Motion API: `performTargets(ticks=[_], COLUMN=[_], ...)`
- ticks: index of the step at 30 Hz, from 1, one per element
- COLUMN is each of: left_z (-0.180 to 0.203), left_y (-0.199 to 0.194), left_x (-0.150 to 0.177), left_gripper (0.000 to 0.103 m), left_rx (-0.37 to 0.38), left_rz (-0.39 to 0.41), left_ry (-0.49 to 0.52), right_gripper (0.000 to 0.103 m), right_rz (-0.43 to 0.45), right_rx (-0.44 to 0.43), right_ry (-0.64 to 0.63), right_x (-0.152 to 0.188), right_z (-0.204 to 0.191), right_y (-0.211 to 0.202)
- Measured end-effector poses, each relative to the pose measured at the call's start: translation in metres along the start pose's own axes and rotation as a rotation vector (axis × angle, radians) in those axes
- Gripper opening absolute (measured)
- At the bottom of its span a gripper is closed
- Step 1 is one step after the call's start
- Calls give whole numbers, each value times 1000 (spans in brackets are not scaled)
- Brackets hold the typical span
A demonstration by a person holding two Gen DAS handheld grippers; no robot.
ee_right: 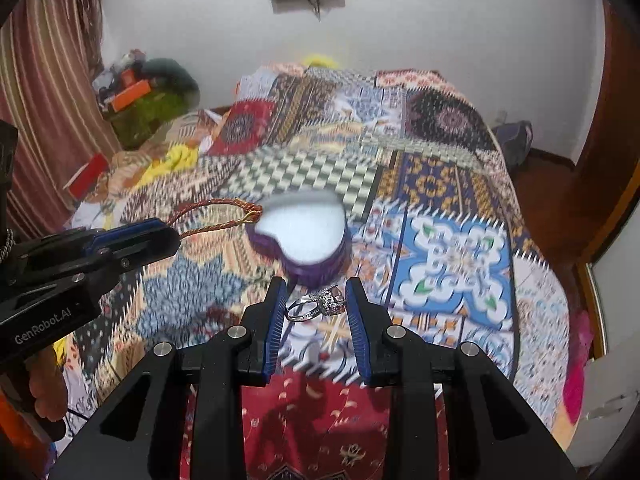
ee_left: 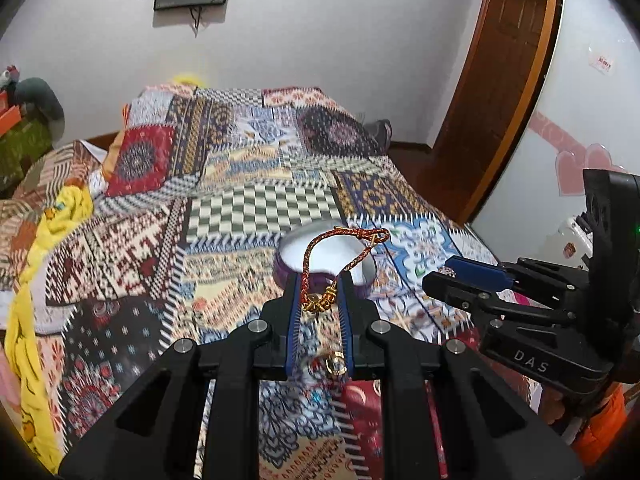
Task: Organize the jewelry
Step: 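Carry the bracelet in the left tool and the ring in the right tool over the tin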
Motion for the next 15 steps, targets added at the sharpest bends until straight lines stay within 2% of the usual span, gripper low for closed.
performTargets(ticks=[8,15], left_z=[-8,-16], left_y=[2,17], left_x=[-23,-36], left_gripper=[17,17], left_rx=[-20,-26], left_rz=[40,30], left_ry=[9,15], right_gripper=[28,28], right_rz=[56,76], right_rx=[2,7], right_ry=[-1,-4], right_x=[-26,-43], right_z=[1,4], right_y=[-5,1])
Point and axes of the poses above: each gripper's, at about its wrist camera, not at the fingertips, and y roughly the way its jaws point, z to its right, x to its underside, the point moved 7 cm from there along y, roughly the way its jaws point, and after that the axes turned 13 degrees about -z, right-handed, at the moved point
